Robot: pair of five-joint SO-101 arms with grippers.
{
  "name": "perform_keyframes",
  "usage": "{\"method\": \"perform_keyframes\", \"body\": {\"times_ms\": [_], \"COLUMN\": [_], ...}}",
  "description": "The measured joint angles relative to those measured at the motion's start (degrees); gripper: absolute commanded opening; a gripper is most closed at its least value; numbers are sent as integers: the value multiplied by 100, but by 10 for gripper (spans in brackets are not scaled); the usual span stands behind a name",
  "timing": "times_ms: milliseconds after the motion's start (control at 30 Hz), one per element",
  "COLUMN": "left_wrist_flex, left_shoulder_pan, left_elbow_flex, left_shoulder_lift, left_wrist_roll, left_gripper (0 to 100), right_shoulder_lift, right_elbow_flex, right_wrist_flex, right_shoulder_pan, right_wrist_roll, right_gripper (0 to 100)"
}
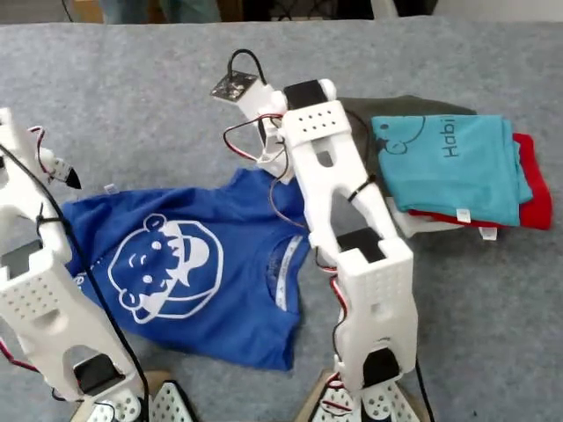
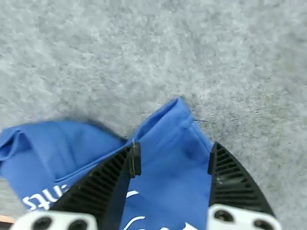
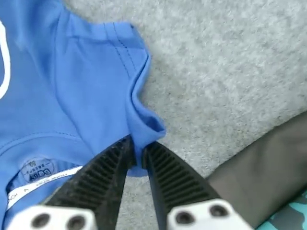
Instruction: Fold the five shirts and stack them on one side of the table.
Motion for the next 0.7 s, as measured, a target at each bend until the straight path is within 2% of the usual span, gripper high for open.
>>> {"method": "perform_keyframes", "body": {"times_ms": [233,467,700], "left_wrist_flex": [-18,-123,-202], "left_shoulder_pan": [193,211,211], "left_elbow_flex": [-158,-246,-703], "left_shoulder_lift": [624,1046,1292], "left_wrist_roll": [352,404,404], "left_gripper": [241,89,27], "right_shoulder_lift": [9,9,9], "right_elbow_flex": [0,0,0], "right_wrist_flex": [0,0,0], "right_shoulder_pan": [0,0,0], "right_wrist_roll": [0,0,0], "right_gripper": [14,14,14]}}
